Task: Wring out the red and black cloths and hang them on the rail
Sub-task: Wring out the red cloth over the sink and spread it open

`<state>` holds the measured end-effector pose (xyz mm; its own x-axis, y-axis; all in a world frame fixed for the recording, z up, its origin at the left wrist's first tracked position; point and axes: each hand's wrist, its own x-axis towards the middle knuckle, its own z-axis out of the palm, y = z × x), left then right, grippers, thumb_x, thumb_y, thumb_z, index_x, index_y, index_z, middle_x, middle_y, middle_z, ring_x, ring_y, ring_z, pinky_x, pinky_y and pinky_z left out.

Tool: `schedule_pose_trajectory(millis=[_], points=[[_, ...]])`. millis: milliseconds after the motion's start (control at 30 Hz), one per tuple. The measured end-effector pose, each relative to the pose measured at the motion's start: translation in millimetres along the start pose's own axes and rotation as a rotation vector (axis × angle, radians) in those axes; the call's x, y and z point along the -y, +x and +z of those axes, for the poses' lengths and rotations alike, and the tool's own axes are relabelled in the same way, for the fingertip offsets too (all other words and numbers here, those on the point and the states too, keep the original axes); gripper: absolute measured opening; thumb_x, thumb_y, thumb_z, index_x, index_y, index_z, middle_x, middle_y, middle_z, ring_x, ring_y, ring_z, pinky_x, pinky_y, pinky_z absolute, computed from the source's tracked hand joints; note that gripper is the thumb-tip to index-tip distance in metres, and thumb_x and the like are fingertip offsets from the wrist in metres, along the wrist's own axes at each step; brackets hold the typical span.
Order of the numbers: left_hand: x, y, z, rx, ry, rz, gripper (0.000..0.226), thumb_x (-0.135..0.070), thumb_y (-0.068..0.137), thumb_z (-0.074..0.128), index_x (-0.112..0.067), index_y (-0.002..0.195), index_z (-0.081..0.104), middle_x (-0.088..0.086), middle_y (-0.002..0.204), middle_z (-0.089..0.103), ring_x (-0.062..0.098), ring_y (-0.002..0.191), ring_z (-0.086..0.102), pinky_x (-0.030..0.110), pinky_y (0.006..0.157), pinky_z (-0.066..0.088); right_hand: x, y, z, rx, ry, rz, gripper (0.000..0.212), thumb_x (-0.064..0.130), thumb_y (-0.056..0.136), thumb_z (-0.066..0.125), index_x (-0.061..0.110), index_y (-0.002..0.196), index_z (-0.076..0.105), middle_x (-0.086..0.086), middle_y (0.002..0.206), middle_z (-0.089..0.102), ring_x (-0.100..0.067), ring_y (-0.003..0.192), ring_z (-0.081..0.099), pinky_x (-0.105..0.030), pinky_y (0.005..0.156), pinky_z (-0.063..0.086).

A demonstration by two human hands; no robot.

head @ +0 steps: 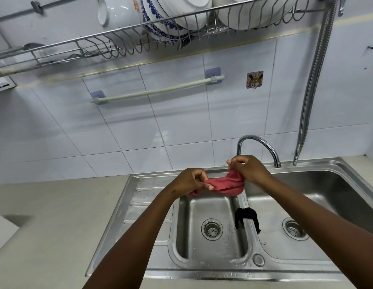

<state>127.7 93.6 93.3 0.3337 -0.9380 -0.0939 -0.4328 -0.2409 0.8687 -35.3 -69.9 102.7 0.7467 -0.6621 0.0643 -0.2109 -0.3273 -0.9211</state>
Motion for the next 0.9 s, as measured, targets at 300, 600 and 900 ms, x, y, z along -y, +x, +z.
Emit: schedule_pose_trajectory(millis=[300,600,900], points=[[-11,-2,-10,-0.024,-0.174,-0.052,0.017,-0.035,0.092,0.059,-0.026,0.080,0.052,-0.016,0.063,0.056,-0.001,0.056,0.046,0.012,0.051,0.037,7,5,-14,-0.065,-0.134,-0.082,0.032,0.032,0.090,0.058,0.010,0.067,0.064,0.012,0.048,0.057,0.011,0.049,0.053,-0.006,0.051,0.036],[-8,-2,-18,-0.050,0.127,-0.096,0.032,-0.022,0.072,0.080,-0.026,0.071,0.049,-0.010,0.066,0.049,0.004,0.055,0.041,0.017,0.045,0.033,1,12,-34,0.230,0.070,0.180,0.017,0.024,0.071,0.080,0.009,0.076,0.074,-0.016,0.071,0.063,-0.017,0.061,0.054,-0.031,0.066,0.049],[-5,-2,-30,-0.106,0.454,-0.055,0.010,-0.039,0.080,0.069,-0.032,0.075,0.064,-0.014,0.070,0.060,0.001,0.068,0.053,0.019,0.058,0.038,9,8,-22,0.355,-0.610,-0.135,0.030,0.009,0.066,0.075,0.029,0.062,0.053,0.012,0.067,0.057,-0.013,0.068,0.054,-0.020,0.058,0.038]])
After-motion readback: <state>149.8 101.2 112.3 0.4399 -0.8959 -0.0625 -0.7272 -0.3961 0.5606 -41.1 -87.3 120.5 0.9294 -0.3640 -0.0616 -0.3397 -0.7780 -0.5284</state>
